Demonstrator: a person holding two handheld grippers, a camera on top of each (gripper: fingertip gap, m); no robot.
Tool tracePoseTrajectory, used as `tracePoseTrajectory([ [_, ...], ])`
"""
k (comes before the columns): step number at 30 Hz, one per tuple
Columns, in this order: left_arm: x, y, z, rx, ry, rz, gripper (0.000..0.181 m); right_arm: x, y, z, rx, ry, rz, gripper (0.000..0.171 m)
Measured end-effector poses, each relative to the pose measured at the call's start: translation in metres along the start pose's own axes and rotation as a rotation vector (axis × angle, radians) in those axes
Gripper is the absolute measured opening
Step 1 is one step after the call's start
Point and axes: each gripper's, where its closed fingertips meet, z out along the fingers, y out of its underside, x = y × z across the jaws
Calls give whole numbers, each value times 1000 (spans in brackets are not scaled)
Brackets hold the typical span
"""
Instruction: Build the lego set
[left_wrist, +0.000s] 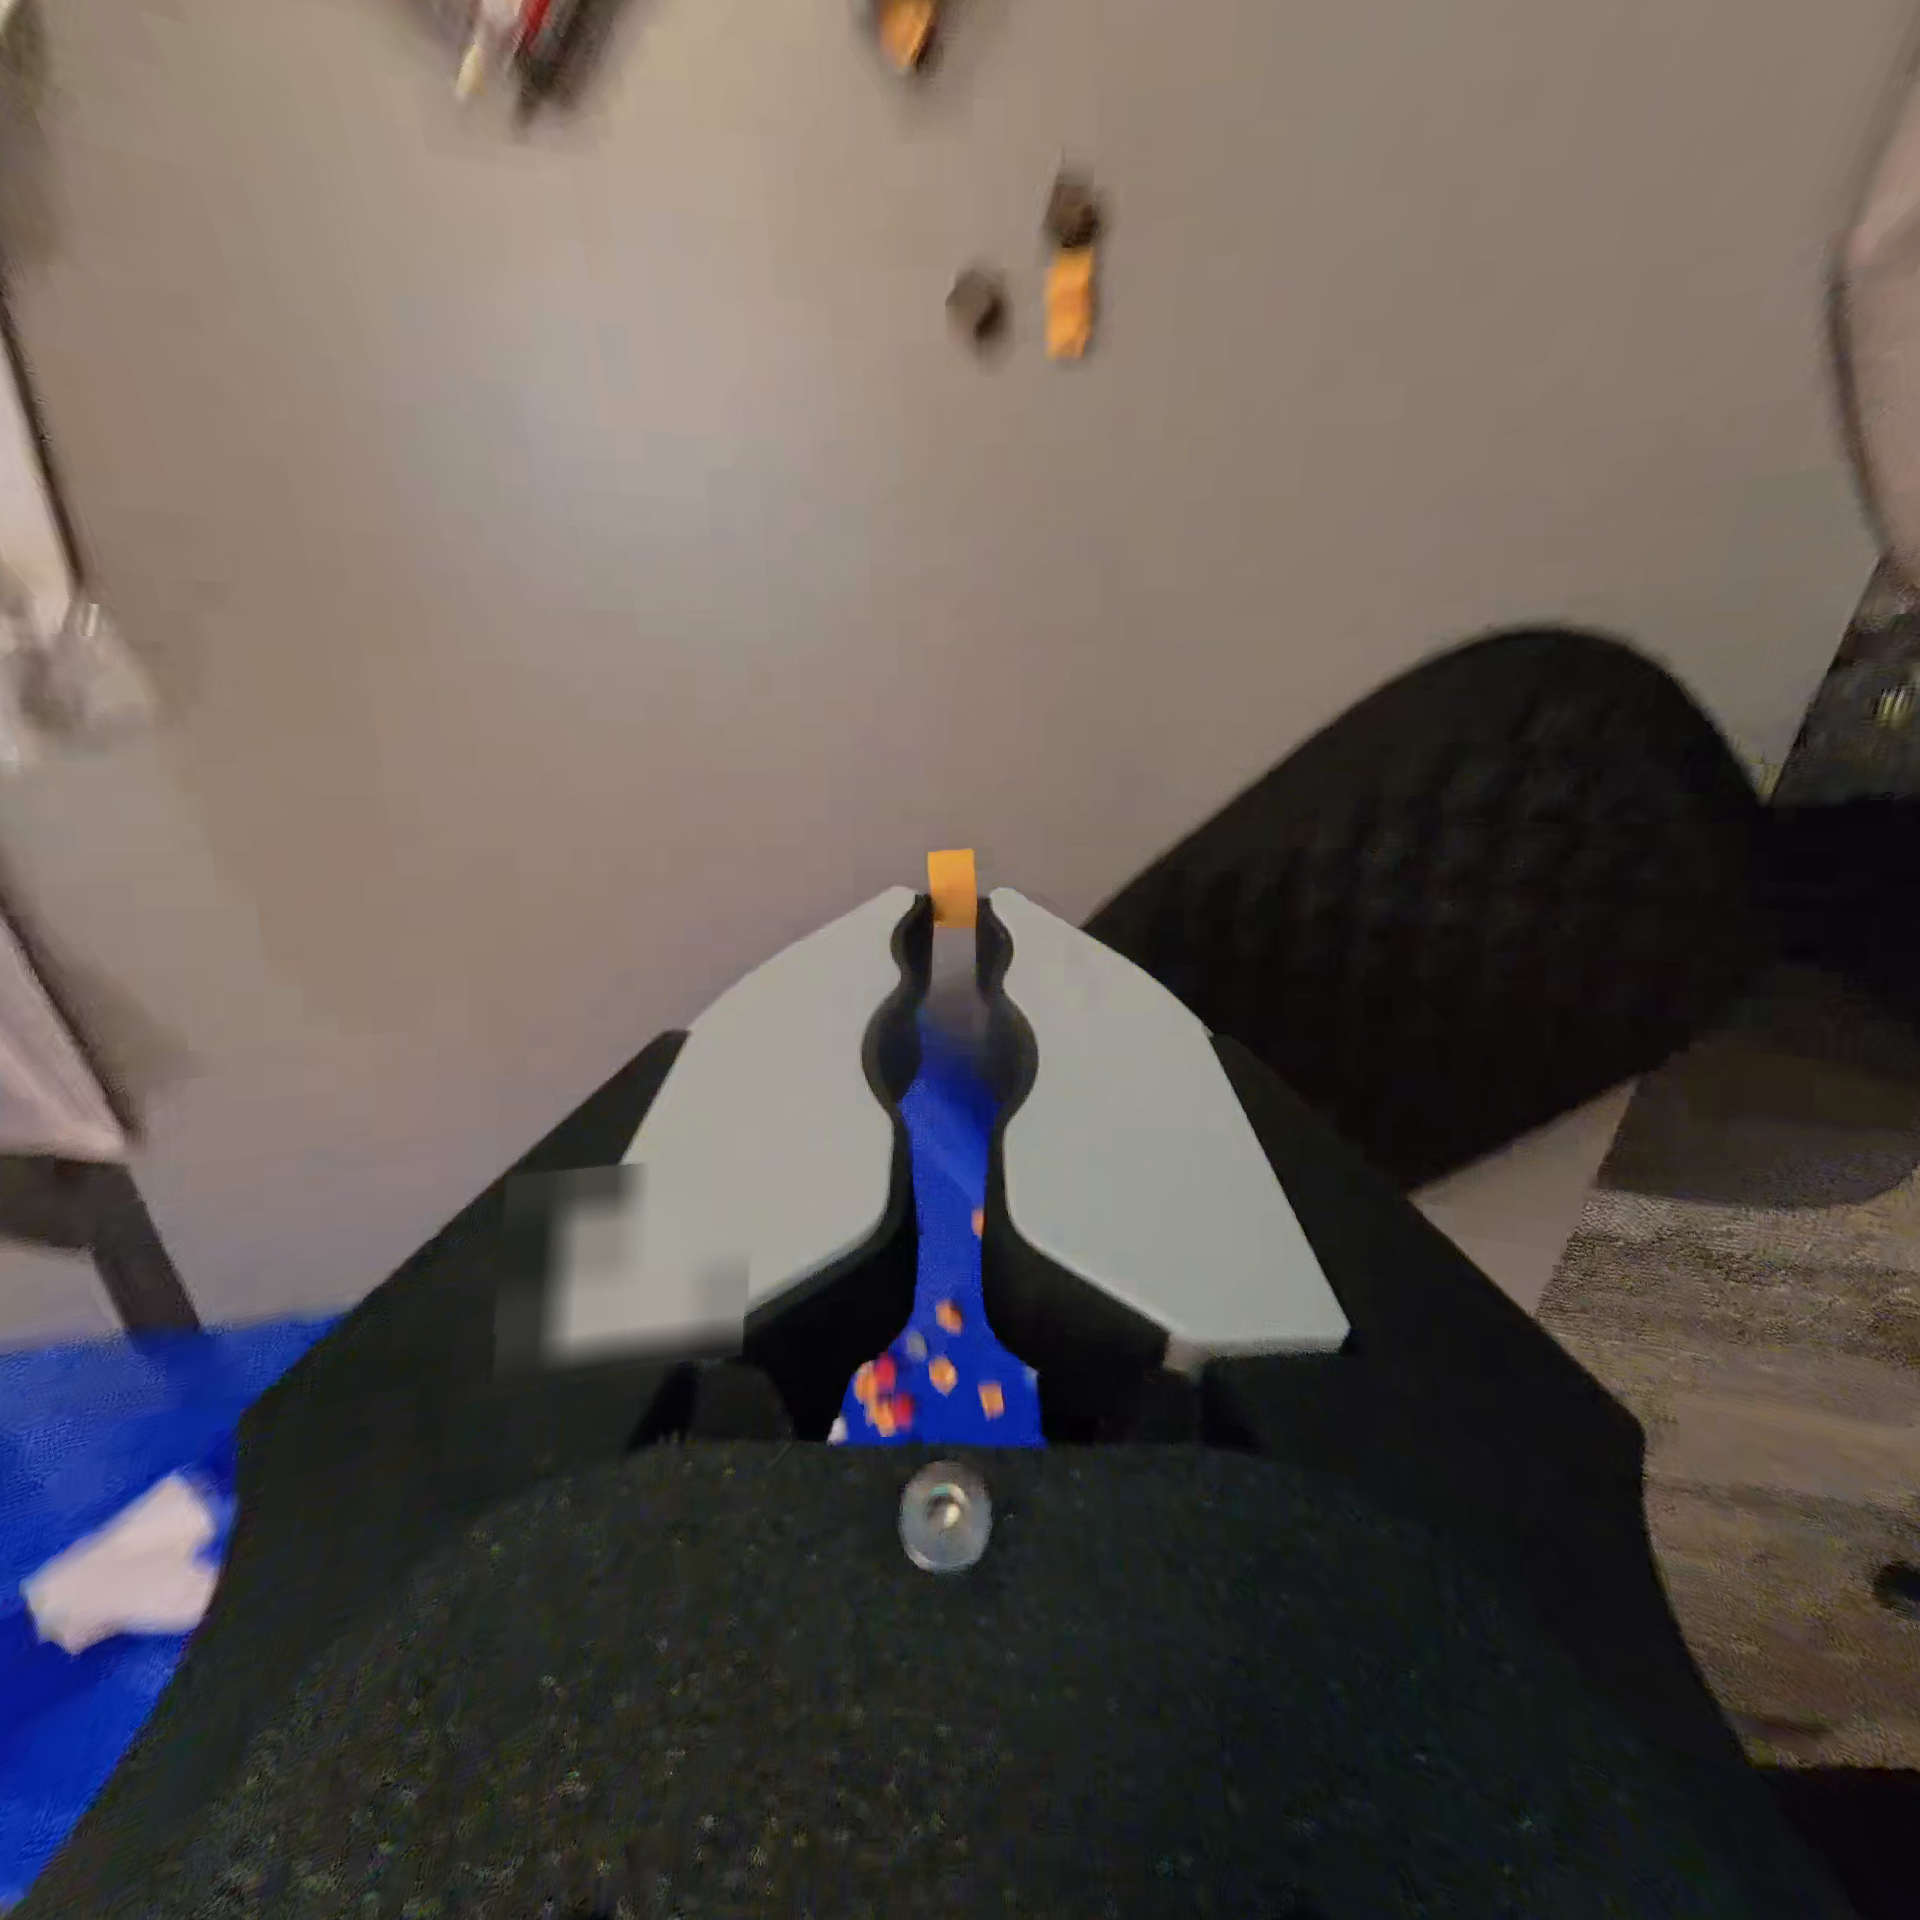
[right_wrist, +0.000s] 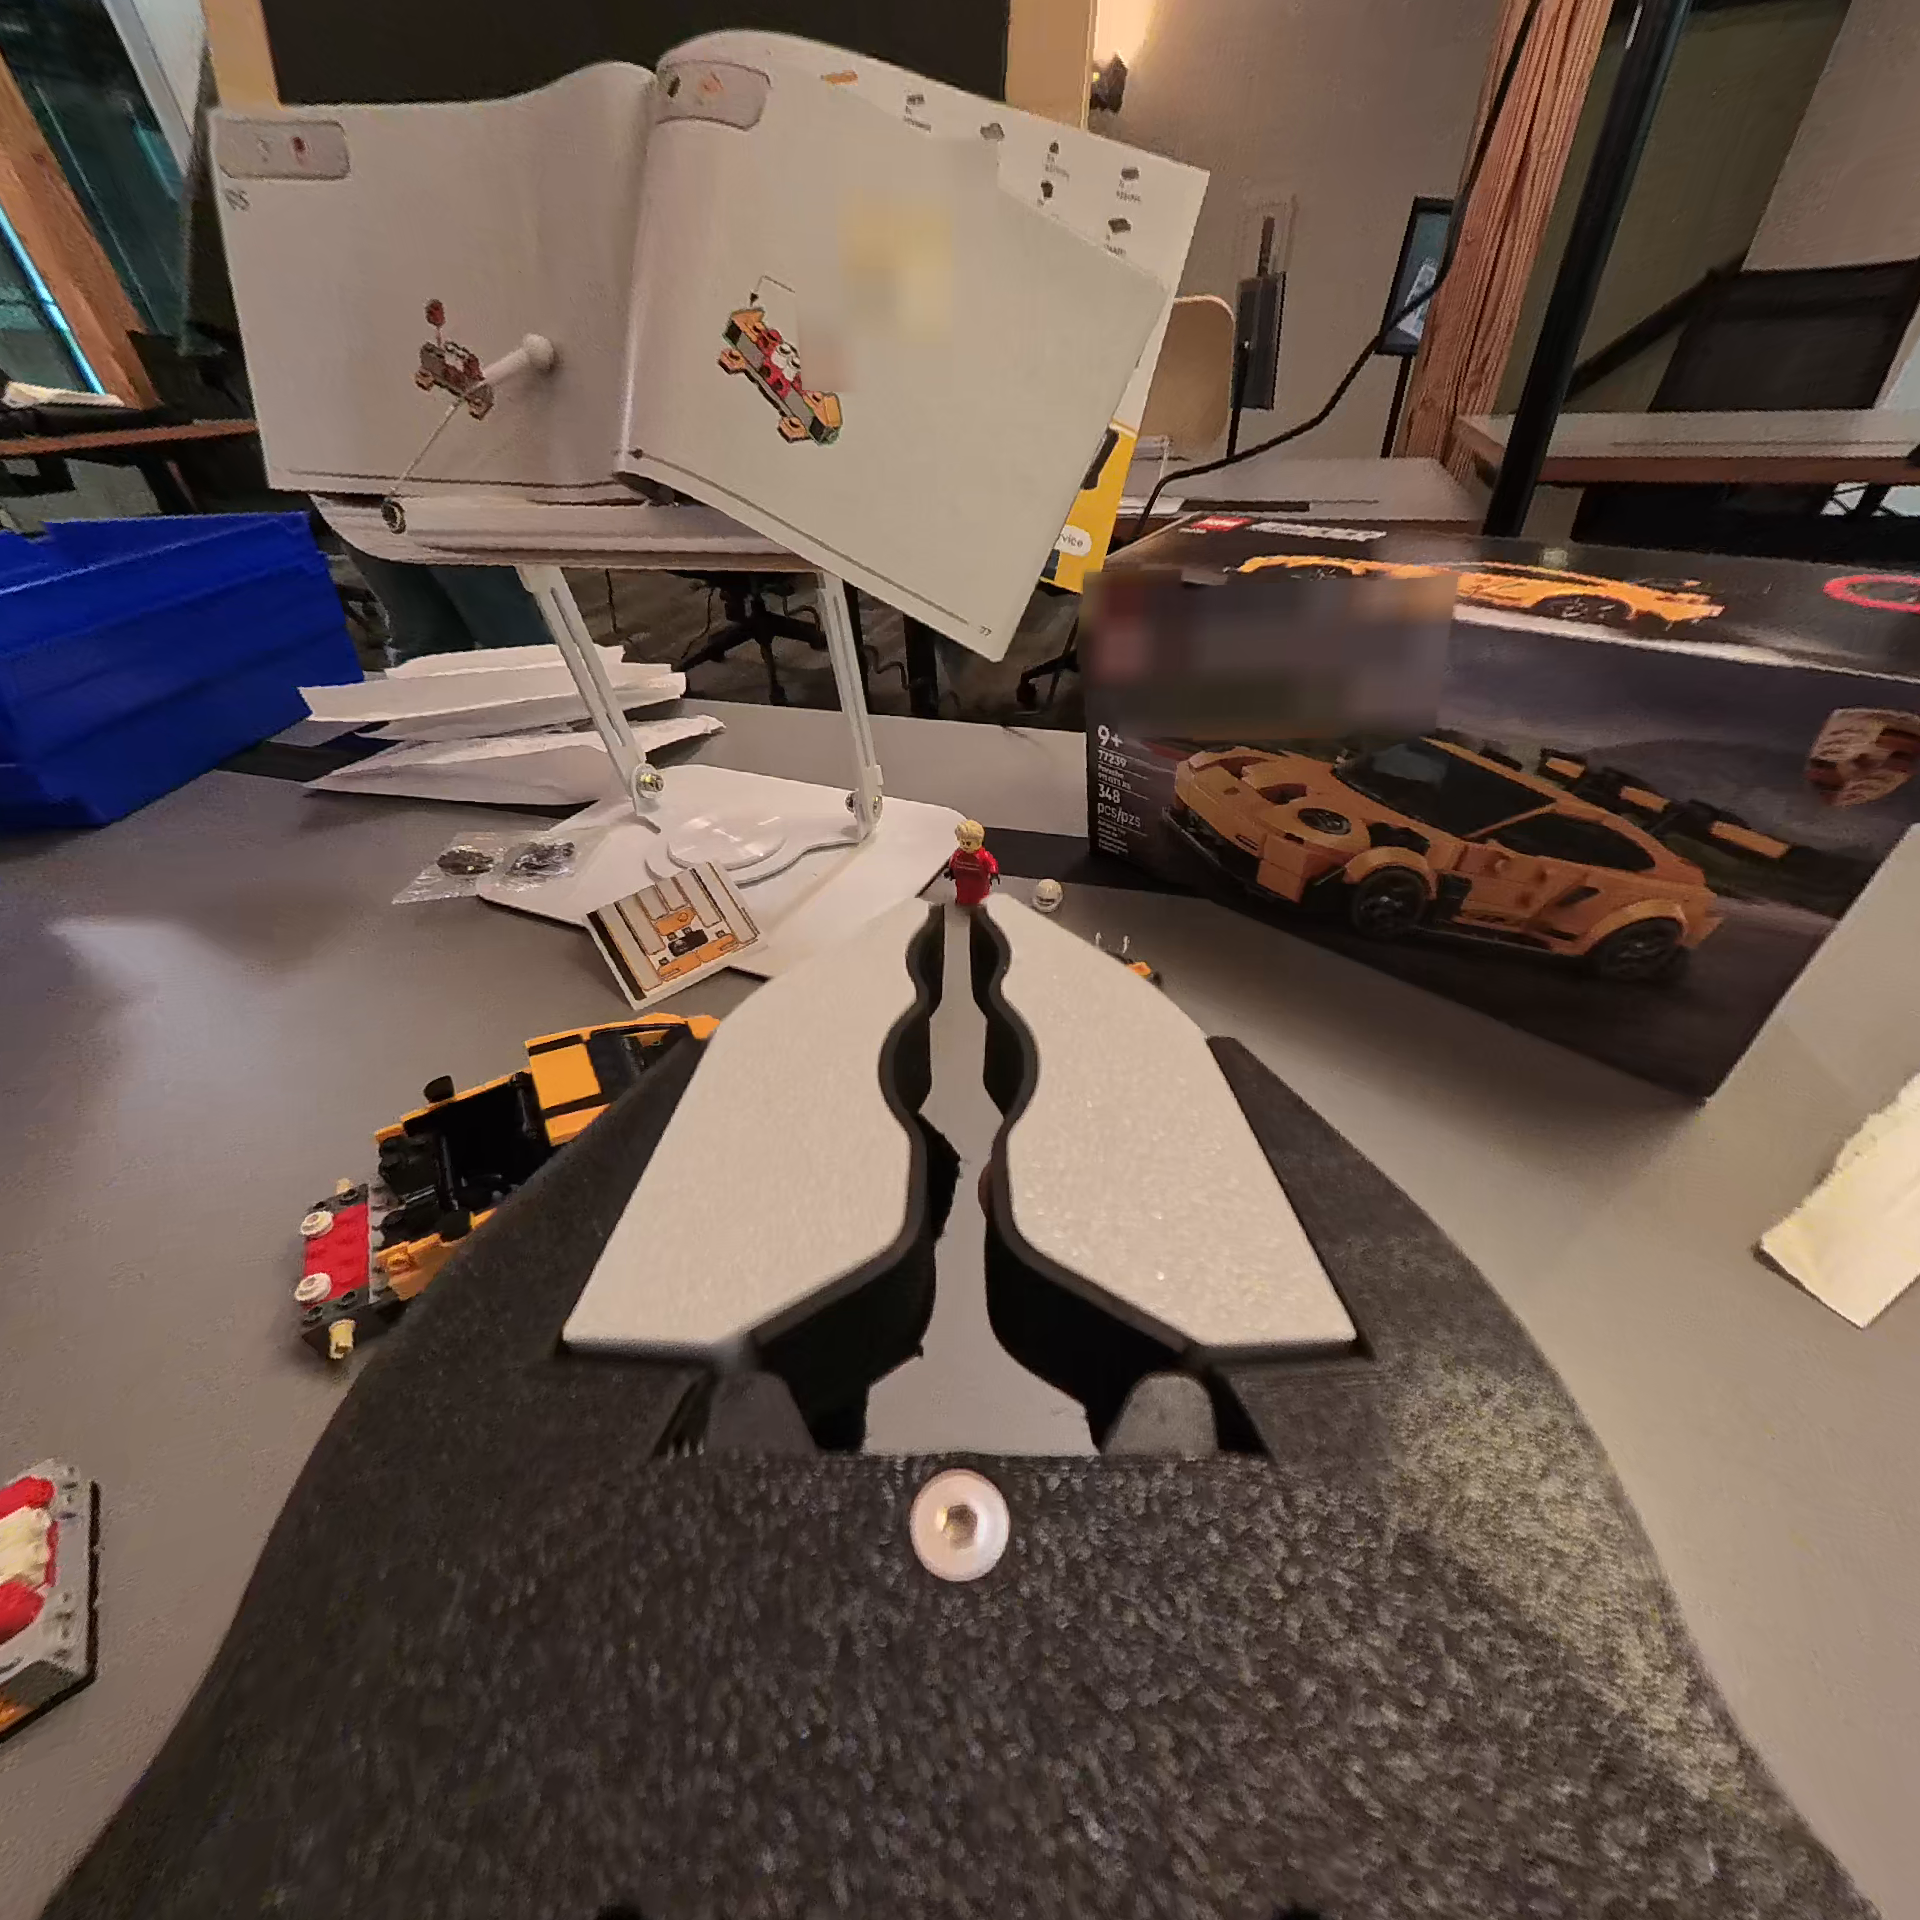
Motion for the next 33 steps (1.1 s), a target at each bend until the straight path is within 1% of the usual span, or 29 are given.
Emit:
tracePoseTrajectory([
  [4,19,-60,45,40,98,108,8,-4,-5,-5,16,-5,-21,4],
  [8,43,-113,76,86,154,198,8,-13,-10,-11,34,-36,-23,4],
  [10,47,-133,86,95,138,220,7,-19,-12,-13,37,-55,-22,4],
  [13,45,-151,95,100,113,244,7,-28,-12,-14,34,-84,-23,4],
  [15,42,-155,99,105,106,236,9,-32,-11,-15,35,-96,-34,4],
  [20,36,-157,102,145,89,194,20,-39,-9,-15,27,-112,-59,4],
  [22,36,-155,97,179,87,174,23,-41,-8,-15,21,-120,-62,4],
  [25,23,-149,79,290,47,91,26,-47,-6,-15,12,-155,-66,4],
  [26,12,-146,72,331,12,40,26,-55,-4,-15,0,-198,-70,4],
  [28,-12,-133,64,392,-61,-69,26,-81,6,-17,-55,-349,-94,5],
  [30,-27,-123,63,447,-73,-160,27,-114,26,-27,-171,-546,-161,9],
  [33,-33,-119,74,490,-54,-195,30,-147,62,-46,-362,-743,-281,15],
])
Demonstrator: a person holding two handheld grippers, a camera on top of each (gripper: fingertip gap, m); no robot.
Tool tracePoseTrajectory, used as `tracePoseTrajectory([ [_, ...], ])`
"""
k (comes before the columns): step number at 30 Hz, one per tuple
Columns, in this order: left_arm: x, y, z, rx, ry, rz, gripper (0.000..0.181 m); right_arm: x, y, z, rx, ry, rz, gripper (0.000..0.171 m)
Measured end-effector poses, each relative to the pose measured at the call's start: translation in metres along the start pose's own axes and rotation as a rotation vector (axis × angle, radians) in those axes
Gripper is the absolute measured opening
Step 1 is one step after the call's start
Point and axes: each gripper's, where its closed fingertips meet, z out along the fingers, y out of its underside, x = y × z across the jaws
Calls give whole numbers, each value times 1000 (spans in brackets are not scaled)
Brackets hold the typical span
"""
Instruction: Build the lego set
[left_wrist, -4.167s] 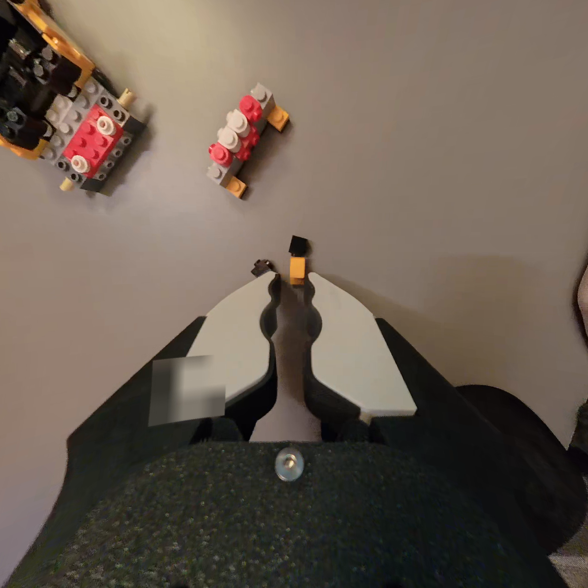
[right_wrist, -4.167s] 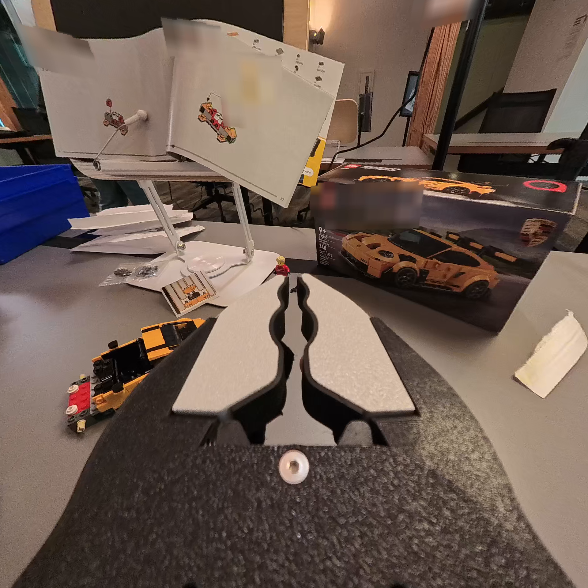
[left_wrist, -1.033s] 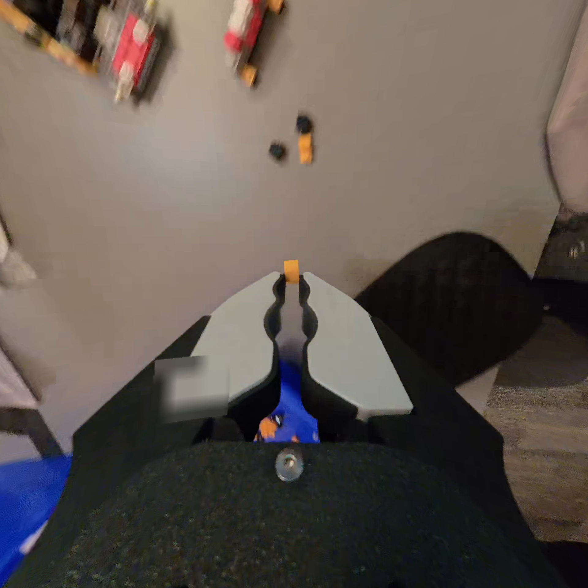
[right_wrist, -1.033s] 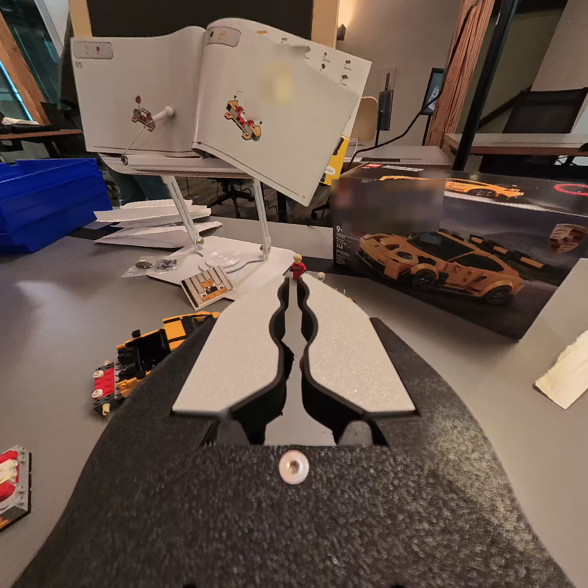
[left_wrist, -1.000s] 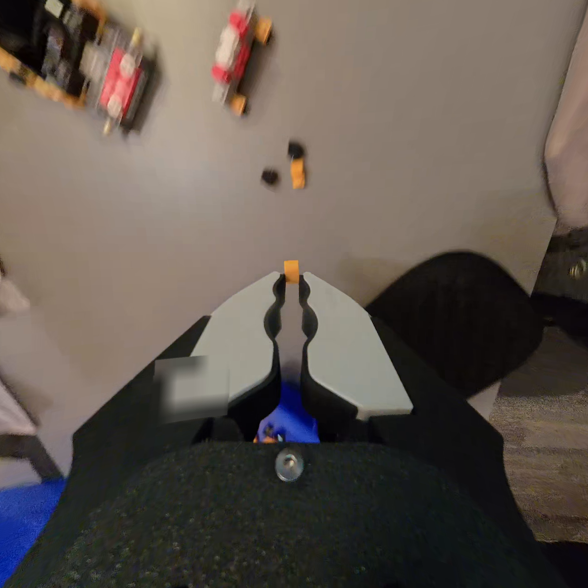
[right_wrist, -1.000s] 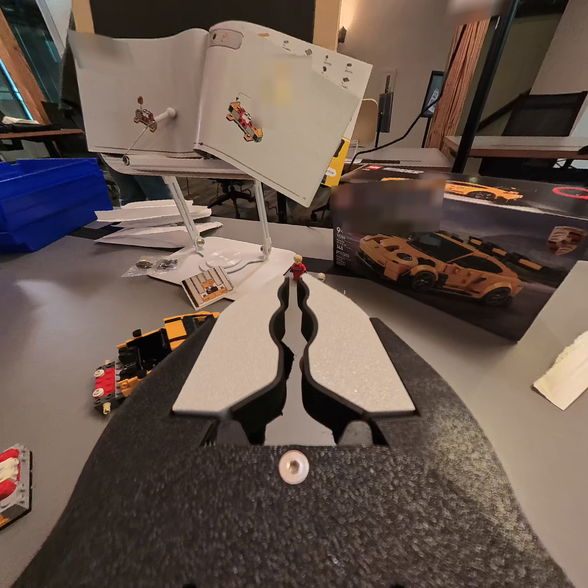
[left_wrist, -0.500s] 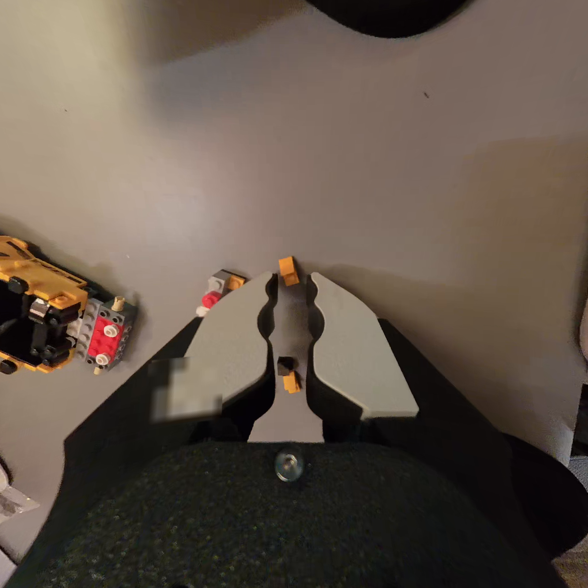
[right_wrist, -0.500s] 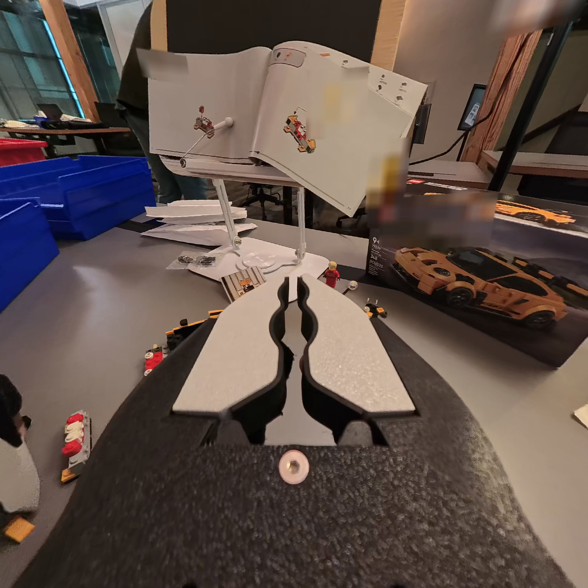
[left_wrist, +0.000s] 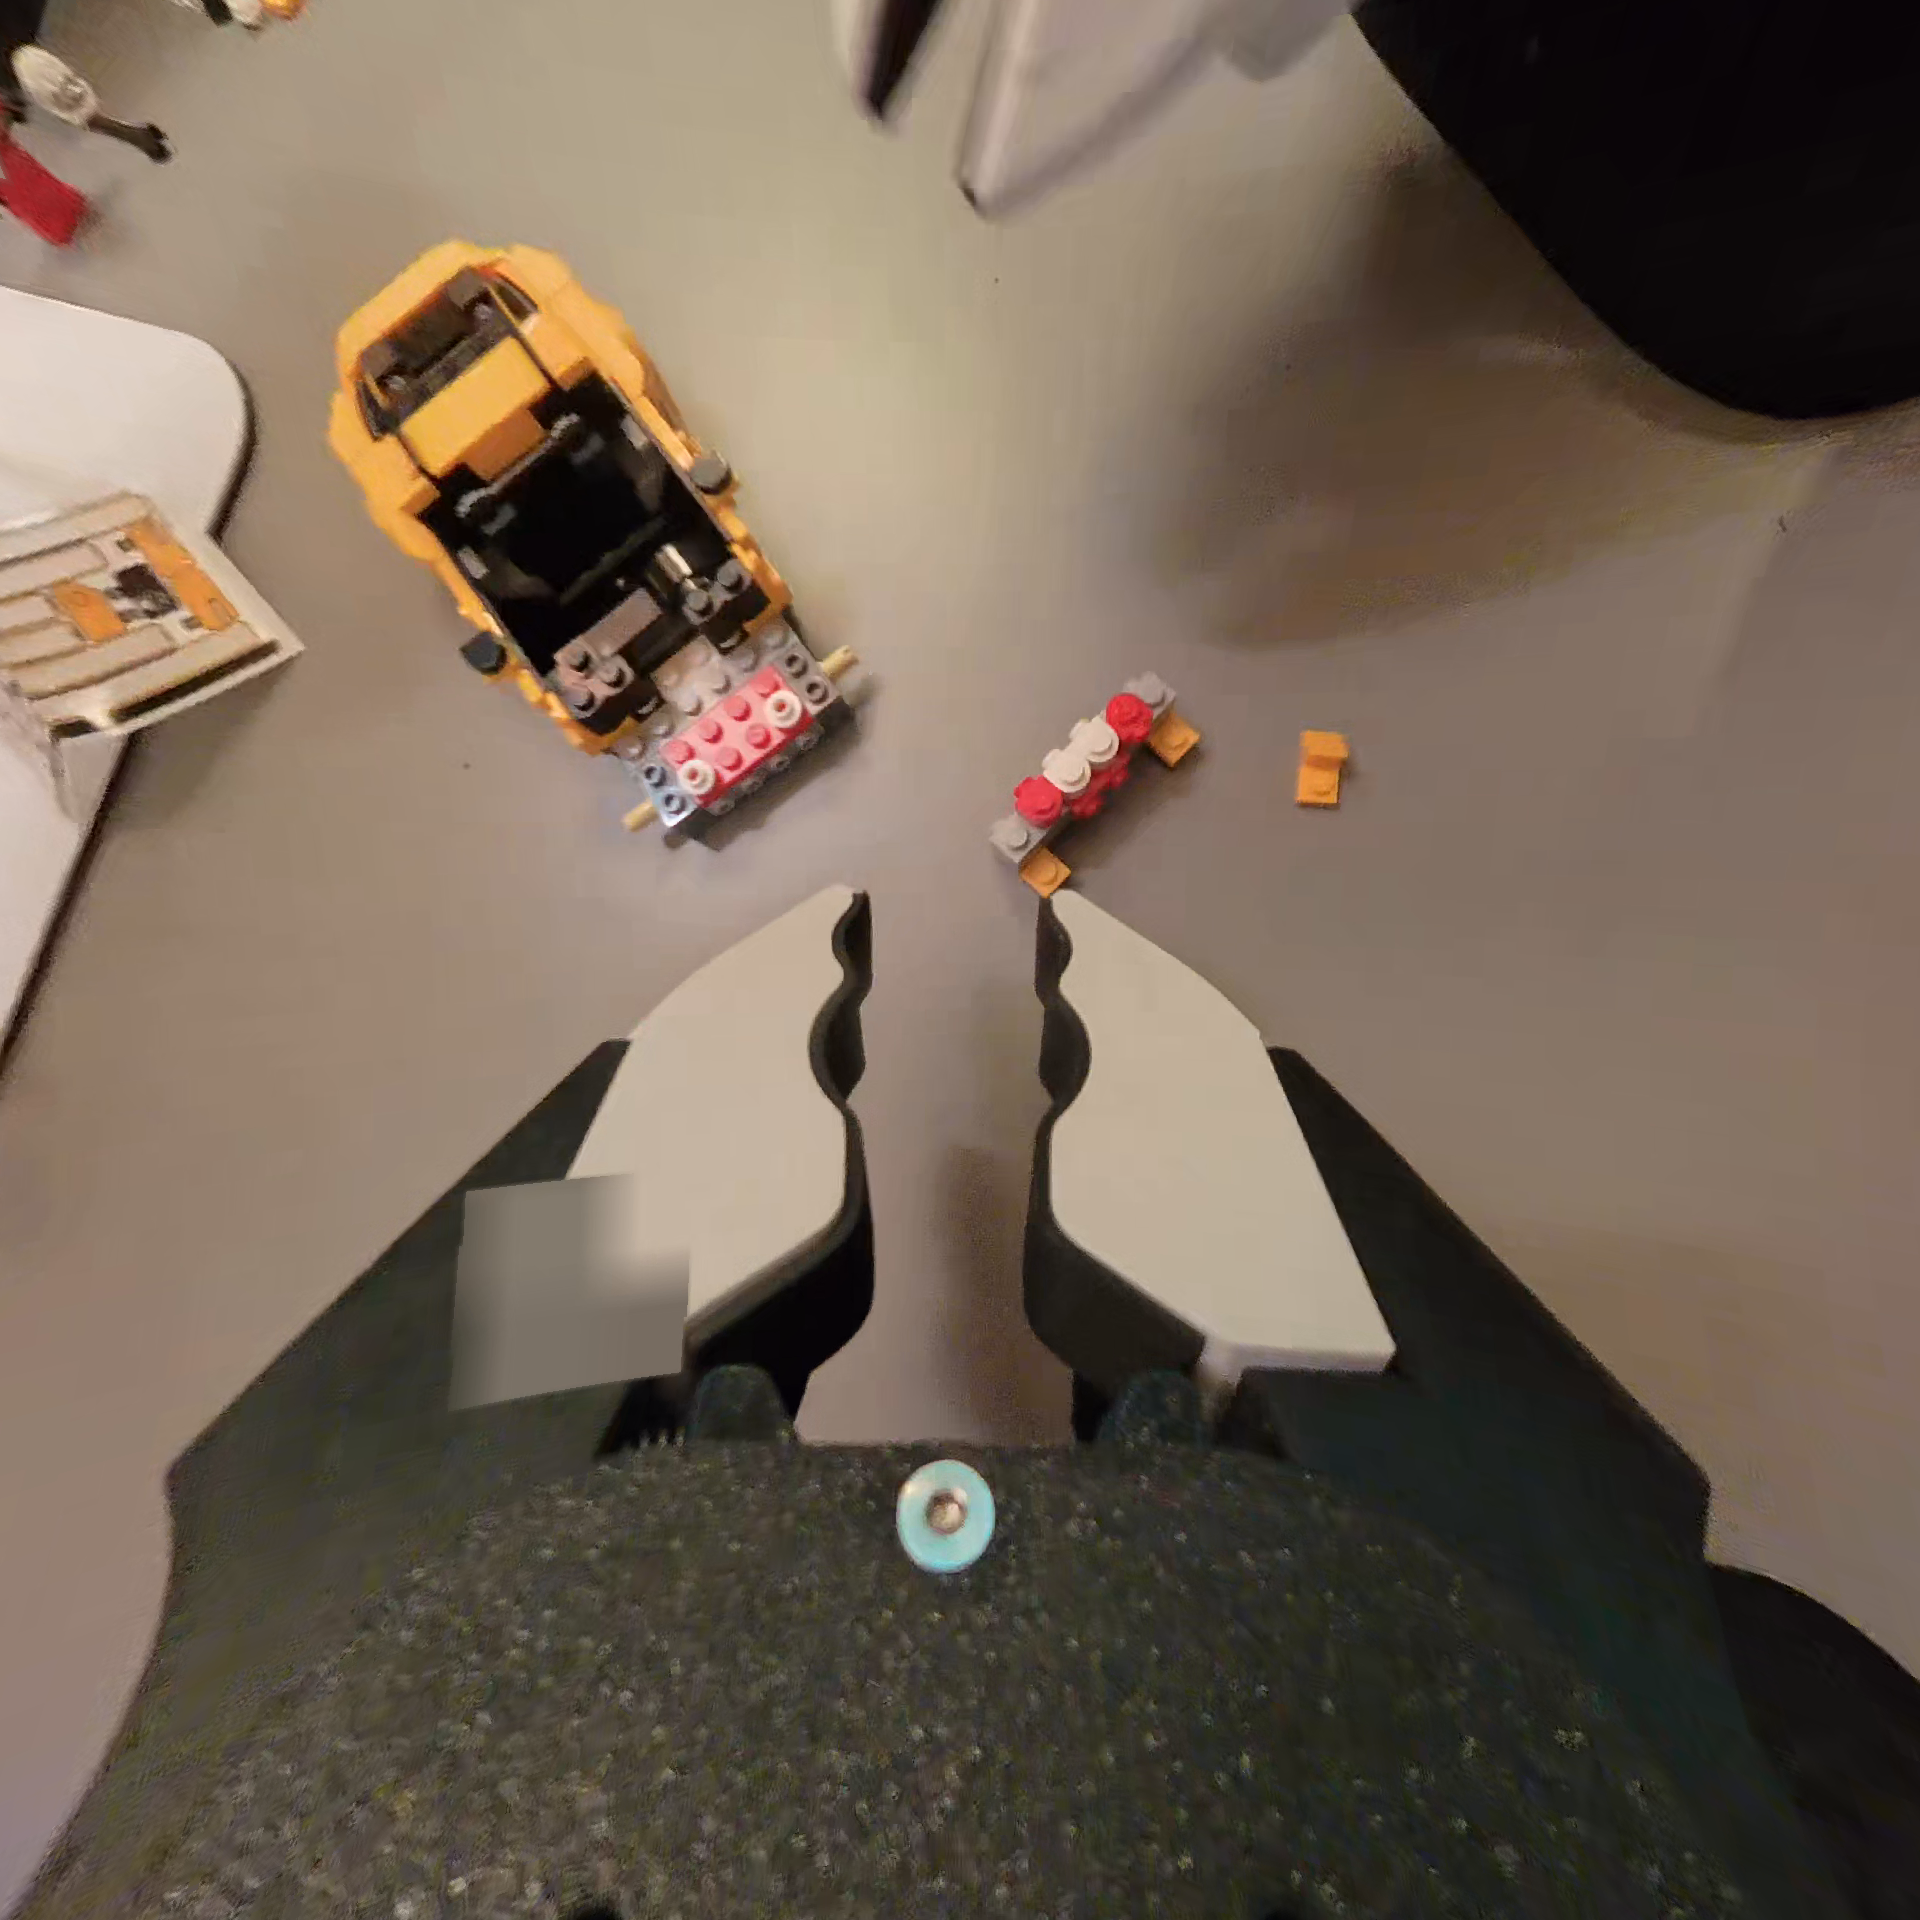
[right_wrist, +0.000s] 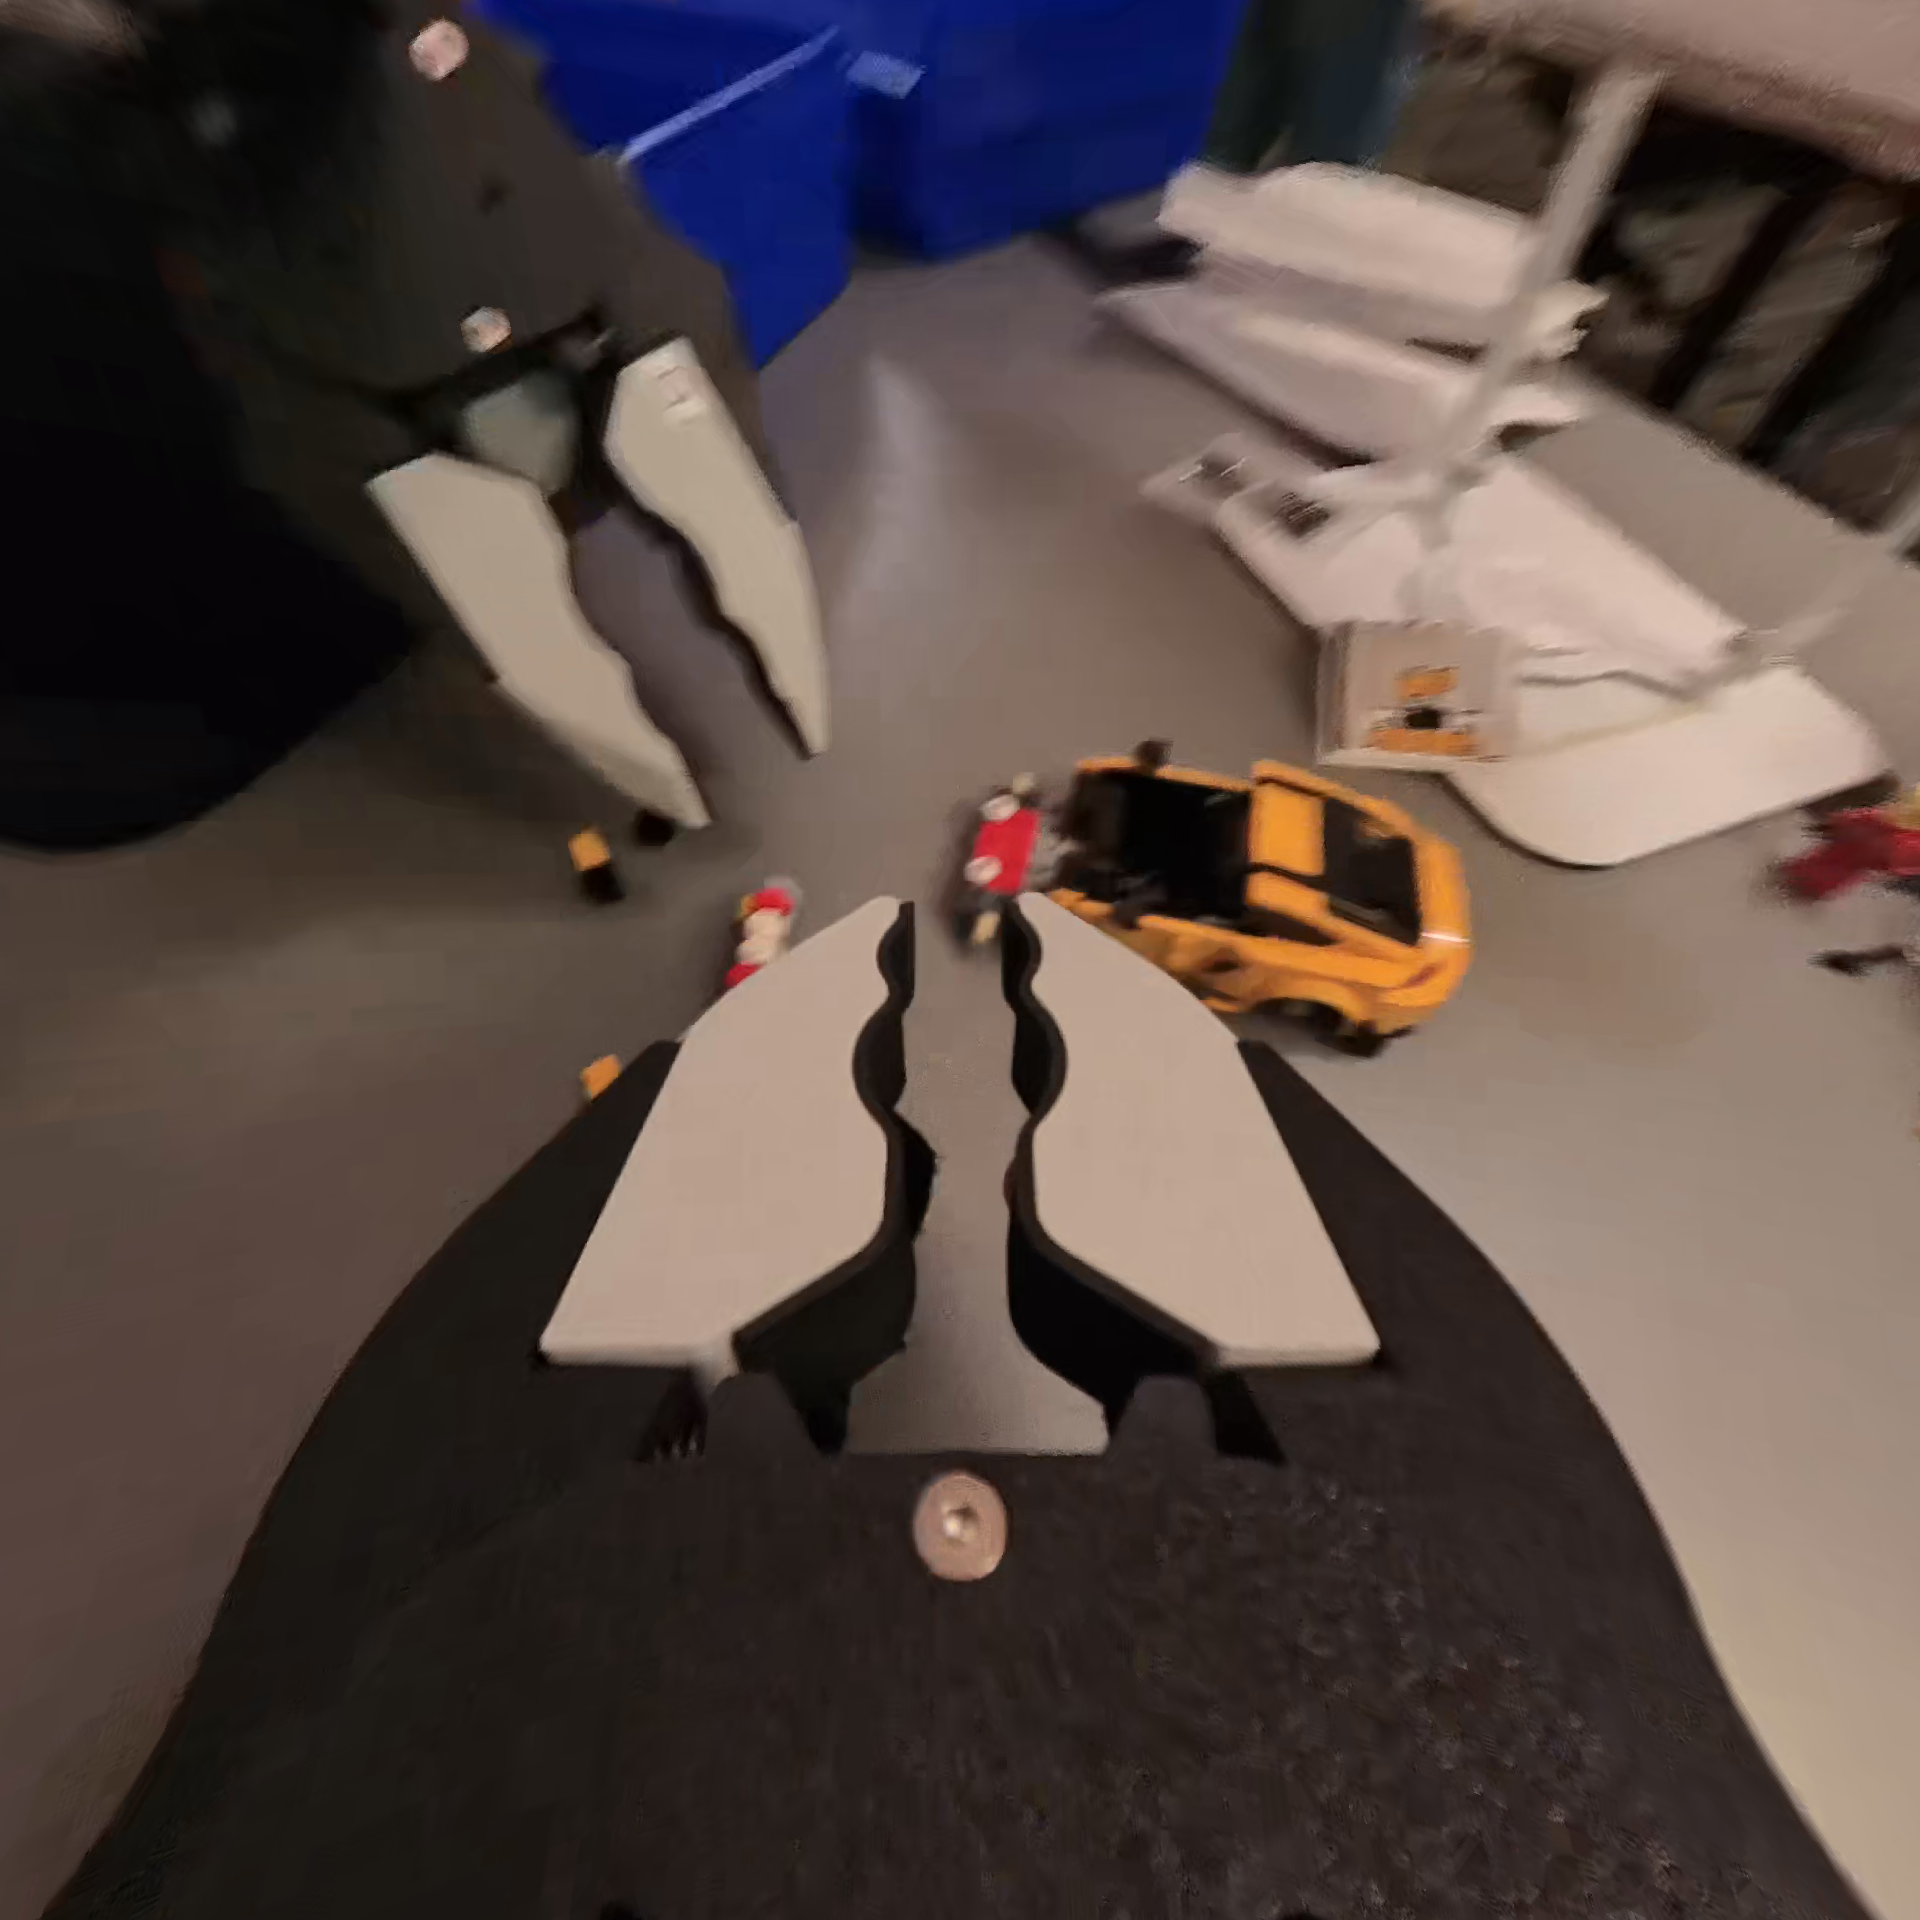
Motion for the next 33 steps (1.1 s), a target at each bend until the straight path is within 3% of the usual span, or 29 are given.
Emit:
tracePoseTrajectory([
  [7,13,4,34,23,140,25,29,-53,35,28,-272,-193,-148,18],
  [11,17,2,34,72,176,2,14,-55,44,34,-331,-214,-170,17],
  [22,11,7,30,96,120,20,14,-31,47,40,-405,-229,-273,0],
  [27,7,9,30,94,89,9,15,-27,37,39,-397,-237,-269,3],
  [33,2,10,30,86,63,-35,14,-44,41,41,-384,-229,-230,24],
])
